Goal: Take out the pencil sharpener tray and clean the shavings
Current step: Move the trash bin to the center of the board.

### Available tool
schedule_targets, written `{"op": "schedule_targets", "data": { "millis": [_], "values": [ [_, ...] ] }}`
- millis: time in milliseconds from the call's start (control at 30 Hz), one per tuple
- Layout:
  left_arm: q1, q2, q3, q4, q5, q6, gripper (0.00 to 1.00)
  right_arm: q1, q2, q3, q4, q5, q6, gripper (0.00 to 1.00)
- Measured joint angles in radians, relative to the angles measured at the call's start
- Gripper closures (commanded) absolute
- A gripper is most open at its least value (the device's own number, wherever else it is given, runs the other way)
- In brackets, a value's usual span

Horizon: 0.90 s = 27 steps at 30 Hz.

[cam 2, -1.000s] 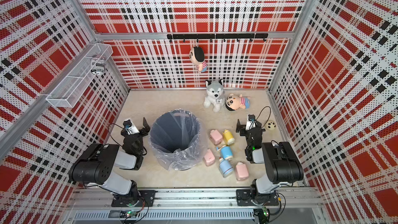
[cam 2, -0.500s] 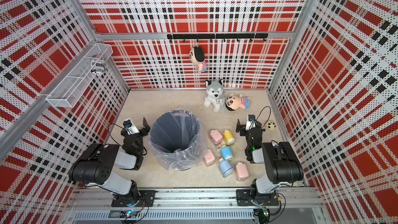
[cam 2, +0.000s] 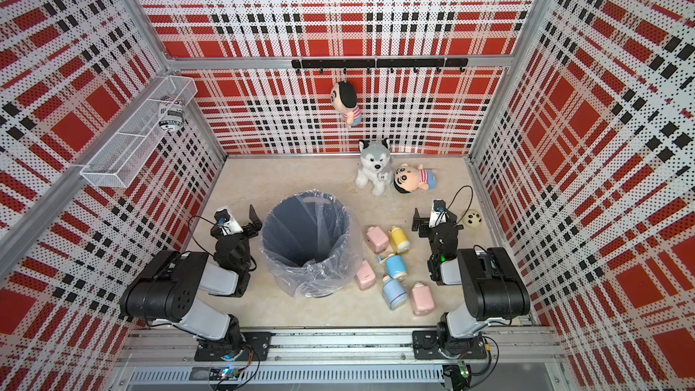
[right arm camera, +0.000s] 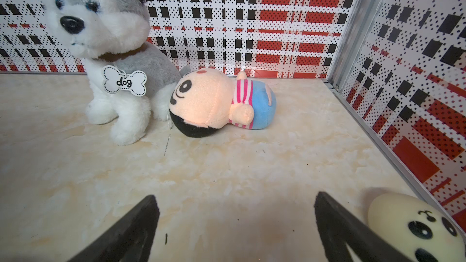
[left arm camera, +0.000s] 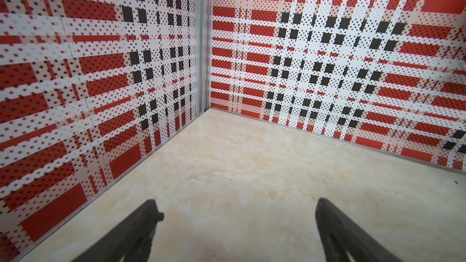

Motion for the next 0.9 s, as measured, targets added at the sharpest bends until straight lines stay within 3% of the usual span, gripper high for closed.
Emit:
{"op": "schedule_targets", "data": {
  "millis": [200, 333, 467, 667, 767, 900],
  "values": [
    [-0.085, -0.097, -0.111, 0.105, -0.122, 0.049, 0.02, 0.000, -0.104, -0.068, 0.024, 0.038, 0.002, 0.00],
    [-0.234, -0.223, -0.122, 0.138, -0.227, 0.154, 0.02, 0.013, -0.341, -0.129, -0.008, 0.078, 0.020, 0.00],
    [-0.364, -0.352, -0.119, 0.117, -0.334, 0.227, 0.02, 0.021, -0.600, -0.071, -0.212, 0.086, 0.106, 0.00],
    [-0.504, -0.612, -0.008, -0.147, -0.494, 0.211, 0.02, 0.026, -0.819, 0.196, -0.695, 0.028, 0.288, 0.00],
    [-0.534, -0.763, 0.085, -0.396, -0.542, 0.105, 0.02, 0.027, -0.846, 0.298, -0.885, -0.038, 0.351, 0.00],
    [-0.535, -0.937, 0.206, -0.763, -0.570, -0.098, 0.02, 0.022, -0.846, 0.315, -1.019, -0.186, 0.428, 0.00]
  ]
}}
